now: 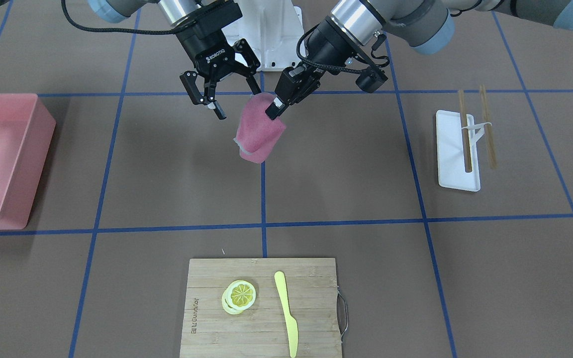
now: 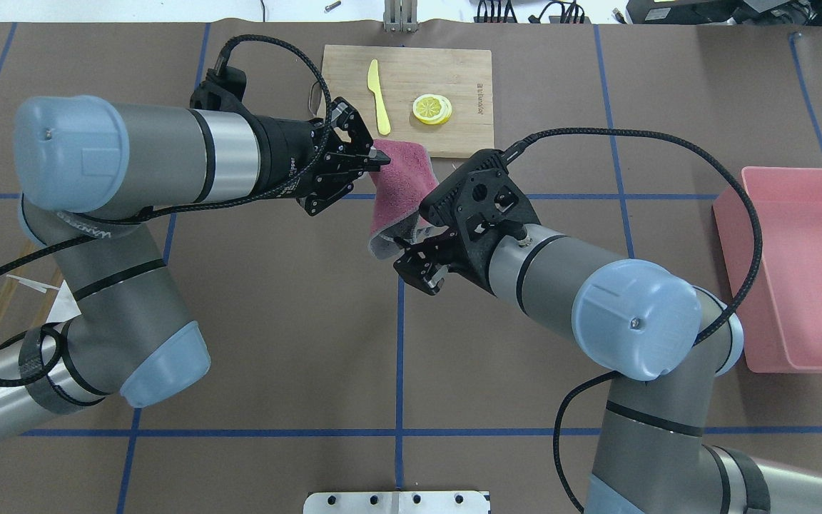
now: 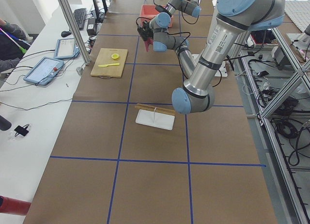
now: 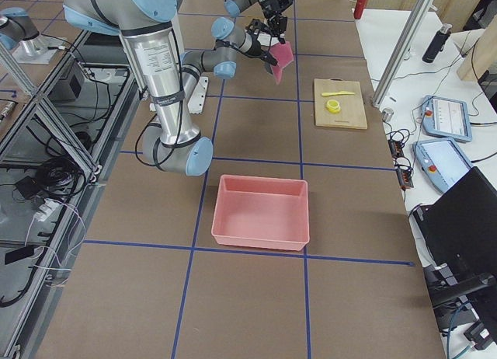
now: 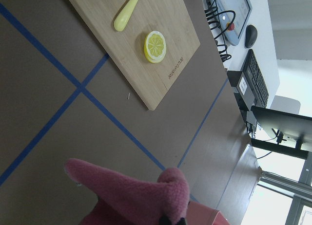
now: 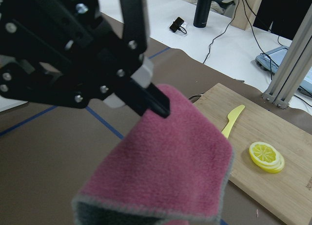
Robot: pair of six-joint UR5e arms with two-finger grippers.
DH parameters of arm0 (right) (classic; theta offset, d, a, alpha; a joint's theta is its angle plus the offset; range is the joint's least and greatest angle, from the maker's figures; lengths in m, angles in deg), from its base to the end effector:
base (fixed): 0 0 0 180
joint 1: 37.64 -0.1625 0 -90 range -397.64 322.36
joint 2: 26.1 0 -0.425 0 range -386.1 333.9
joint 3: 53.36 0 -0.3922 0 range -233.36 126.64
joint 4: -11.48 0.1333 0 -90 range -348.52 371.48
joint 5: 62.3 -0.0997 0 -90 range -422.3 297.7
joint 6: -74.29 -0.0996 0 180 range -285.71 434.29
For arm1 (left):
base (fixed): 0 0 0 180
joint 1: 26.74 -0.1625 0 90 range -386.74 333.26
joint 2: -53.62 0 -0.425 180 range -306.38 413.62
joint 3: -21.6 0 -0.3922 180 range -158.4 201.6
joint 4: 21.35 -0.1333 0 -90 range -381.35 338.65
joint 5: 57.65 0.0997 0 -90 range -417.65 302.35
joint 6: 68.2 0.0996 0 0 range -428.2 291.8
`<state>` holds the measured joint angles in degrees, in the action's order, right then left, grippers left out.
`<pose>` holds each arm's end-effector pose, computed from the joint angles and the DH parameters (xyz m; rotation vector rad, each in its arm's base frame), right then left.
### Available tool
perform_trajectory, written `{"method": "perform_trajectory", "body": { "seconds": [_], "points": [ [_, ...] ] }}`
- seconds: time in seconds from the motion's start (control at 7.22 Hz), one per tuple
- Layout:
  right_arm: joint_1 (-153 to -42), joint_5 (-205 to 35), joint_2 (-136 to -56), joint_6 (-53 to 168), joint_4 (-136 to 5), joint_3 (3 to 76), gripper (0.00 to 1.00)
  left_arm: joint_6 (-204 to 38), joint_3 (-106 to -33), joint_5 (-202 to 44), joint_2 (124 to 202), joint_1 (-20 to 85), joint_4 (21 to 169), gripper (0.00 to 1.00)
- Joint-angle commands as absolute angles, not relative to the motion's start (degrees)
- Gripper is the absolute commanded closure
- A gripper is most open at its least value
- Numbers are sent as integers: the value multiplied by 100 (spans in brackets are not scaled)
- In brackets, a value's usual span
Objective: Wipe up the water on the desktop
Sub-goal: 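Carry the cloth toward the table center while the right gripper reaches to grasp it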
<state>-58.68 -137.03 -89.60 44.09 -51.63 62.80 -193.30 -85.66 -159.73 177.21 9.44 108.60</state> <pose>-0.4468 -0.3428 0.1504 1.0697 -0.9114 -0.3776 0.4008 -0.4324 0.1113 -0.1551 1.6356 -0.7984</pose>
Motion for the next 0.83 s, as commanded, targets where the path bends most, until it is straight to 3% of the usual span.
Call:
{"method": "perform_trajectory", "body": {
  "seconds": [0.0,0.14,0.28,0.55,0.69],
  "points": [
    [-5724,-13499,-8982,4441,-5162,6265,28,-19398,-8607,-15969,17746,939,10838,100],
    [-5733,-13498,-8973,4441,-5154,6274,46,-19398,-8607,-15987,17746,939,10846,100],
    [-5750,-13490,-8982,4441,-5154,6300,58,-19389,-8598,-15996,17729,930,10847,100],
    [-5777,-13368,-8965,4415,-5145,6309,70,-19389,-8589,-15996,17720,921,10847,100],
    [-5786,-13340,-8965,4406,-5145,6318,86,-19380,-8598,-15987,17720,895,10847,100]
  ]
}}
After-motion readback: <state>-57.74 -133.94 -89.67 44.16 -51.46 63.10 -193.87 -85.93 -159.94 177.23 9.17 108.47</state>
